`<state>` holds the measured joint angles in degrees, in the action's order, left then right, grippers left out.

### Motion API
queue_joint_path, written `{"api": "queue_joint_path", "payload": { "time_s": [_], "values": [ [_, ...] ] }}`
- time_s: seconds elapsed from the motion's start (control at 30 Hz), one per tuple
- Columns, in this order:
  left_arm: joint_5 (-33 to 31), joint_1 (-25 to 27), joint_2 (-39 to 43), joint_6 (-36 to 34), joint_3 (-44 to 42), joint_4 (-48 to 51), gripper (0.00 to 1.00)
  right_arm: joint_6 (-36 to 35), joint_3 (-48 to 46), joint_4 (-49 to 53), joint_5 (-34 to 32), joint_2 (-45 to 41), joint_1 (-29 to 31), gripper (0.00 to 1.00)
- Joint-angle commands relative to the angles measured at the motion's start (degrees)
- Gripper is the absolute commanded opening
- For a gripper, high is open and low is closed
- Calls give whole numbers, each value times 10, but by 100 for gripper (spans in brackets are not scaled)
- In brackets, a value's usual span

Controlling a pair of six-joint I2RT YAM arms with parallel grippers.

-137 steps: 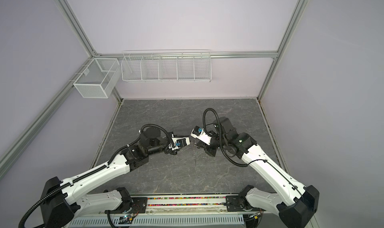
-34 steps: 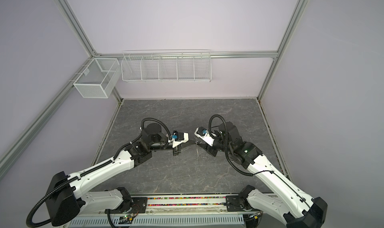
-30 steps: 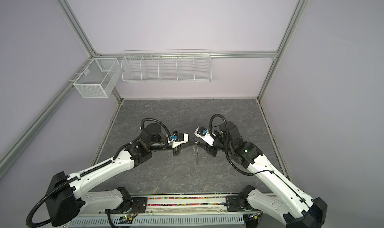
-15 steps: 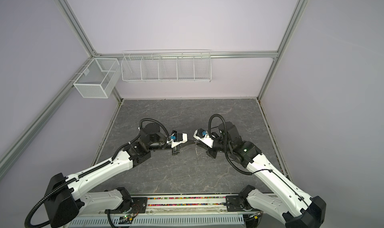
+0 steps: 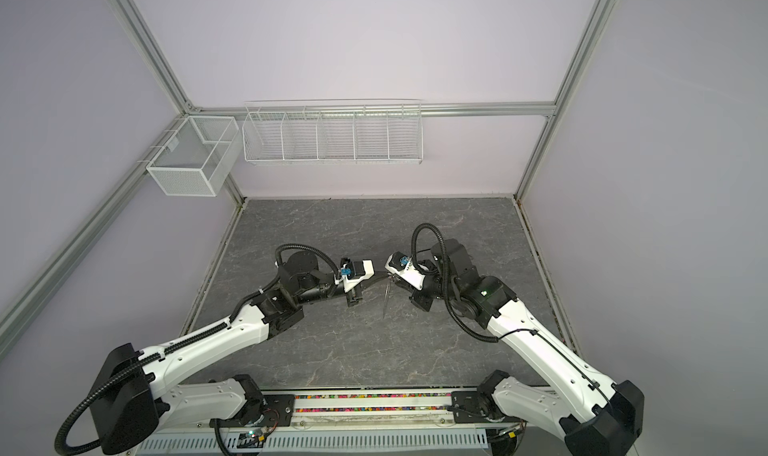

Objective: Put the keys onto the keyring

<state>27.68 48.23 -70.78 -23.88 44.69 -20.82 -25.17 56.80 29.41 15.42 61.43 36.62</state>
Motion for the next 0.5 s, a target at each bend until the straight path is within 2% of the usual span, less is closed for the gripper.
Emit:
{"api": "queue_joint_path", "payload": {
  "time_s": [0.0, 0.27, 0.47],
  "values": [
    [-47, -1, -19, 33, -14, -122, 0, 12, 6, 5, -25, 8, 1, 7],
    [-111, 17, -67, 45, -25, -230, 0, 39, 9, -27, -78, 27, 11, 7],
    [-134, 27, -97, 49, -29, -282, 0, 61, 9, -53, -97, 34, 14, 7]
  ]
}}
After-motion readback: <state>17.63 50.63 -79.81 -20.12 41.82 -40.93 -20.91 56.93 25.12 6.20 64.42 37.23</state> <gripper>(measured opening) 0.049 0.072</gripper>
